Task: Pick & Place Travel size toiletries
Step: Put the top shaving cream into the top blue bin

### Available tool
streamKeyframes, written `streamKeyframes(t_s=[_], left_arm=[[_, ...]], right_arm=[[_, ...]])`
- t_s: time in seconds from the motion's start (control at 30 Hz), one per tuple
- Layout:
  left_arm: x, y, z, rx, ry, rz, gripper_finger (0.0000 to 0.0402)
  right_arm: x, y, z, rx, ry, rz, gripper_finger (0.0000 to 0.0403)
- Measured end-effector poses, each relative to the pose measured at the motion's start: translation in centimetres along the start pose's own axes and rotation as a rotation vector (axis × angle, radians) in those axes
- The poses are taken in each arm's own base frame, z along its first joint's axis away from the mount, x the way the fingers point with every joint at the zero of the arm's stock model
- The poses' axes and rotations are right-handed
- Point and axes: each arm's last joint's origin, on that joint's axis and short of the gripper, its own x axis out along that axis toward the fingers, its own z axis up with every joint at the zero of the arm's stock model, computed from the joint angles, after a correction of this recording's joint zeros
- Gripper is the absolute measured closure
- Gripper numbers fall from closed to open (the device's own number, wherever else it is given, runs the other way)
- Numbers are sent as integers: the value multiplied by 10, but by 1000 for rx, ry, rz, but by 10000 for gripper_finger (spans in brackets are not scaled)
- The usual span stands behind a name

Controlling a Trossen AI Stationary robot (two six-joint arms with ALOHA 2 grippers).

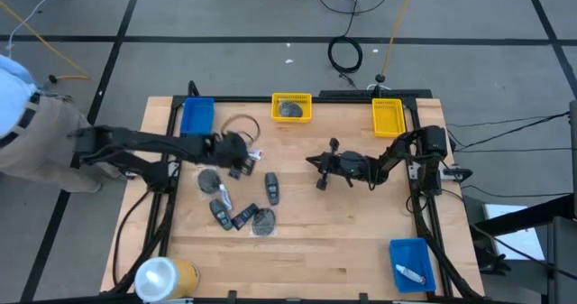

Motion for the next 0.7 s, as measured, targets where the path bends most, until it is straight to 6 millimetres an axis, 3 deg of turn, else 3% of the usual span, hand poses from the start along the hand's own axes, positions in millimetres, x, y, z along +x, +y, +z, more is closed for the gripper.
streamKeyframes(t_s=[0.13,0.33,0.5,0.7], left_arm=[[-26,19,33,9,-158,11,334],[-53,41,78,155,-346,325,336],[-48,66,99,163,-319,619,336],[-19,96,109,76,-154,696,336]], right_arm=[[0,-2,4,-31,-45,-10,399],[2,-11,5,-23,-62,-45,399],[3,-16,4,6,-52,-61,399],[3,-16,1,16,-22,-59,399]])
